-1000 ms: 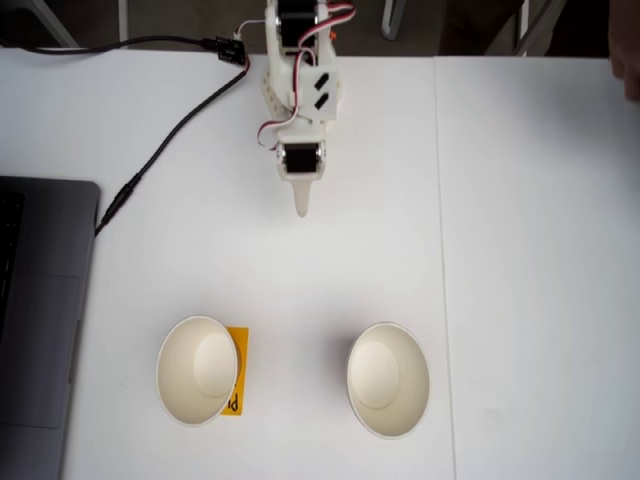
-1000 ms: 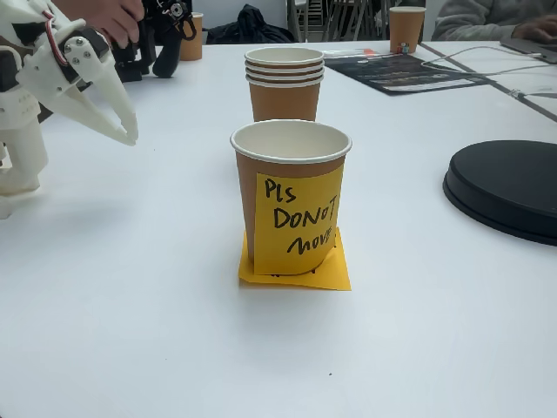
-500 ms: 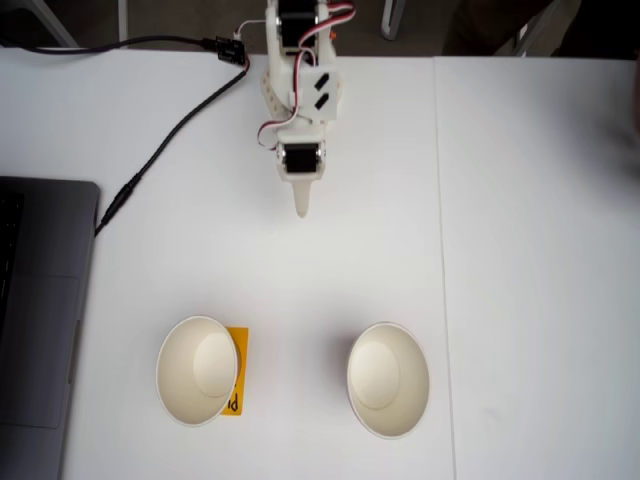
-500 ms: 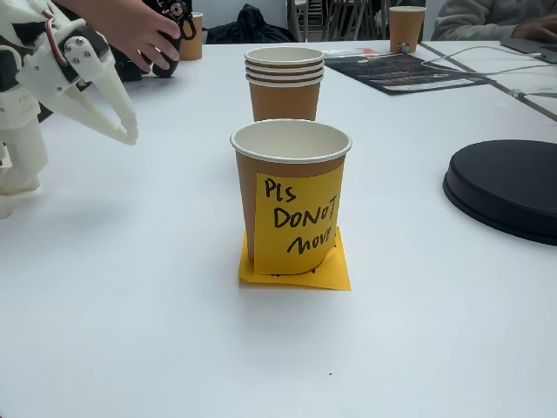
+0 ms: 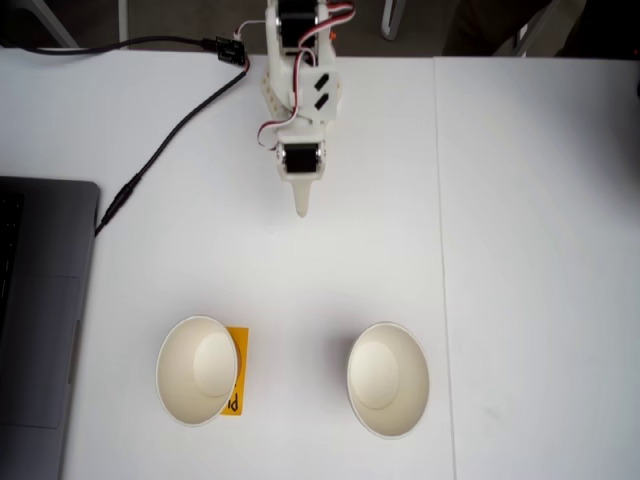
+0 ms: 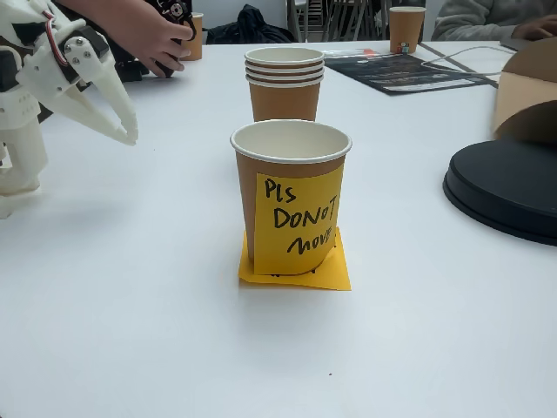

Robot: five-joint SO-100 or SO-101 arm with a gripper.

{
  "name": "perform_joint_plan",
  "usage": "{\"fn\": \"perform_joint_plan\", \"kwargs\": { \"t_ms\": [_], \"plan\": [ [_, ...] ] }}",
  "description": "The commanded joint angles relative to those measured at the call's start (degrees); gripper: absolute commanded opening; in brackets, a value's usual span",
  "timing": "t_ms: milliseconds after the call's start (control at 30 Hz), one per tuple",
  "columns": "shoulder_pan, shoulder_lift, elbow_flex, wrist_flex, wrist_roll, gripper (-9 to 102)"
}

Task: Pickup cup and make a pile of cup.

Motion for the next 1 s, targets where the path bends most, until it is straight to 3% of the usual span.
{"fn": "perform_joint_plan", "kwargs": {
  "t_ms": [0,533,967],
  "plan": [
    [0.44,0.00,-0.53,0.18,0.18,-7],
    [-0.35,-16.61,-16.96,0.00,0.26,-6],
    [-0.09,-37.62,-40.78,0.18,0.26,-6]
  ]
}}
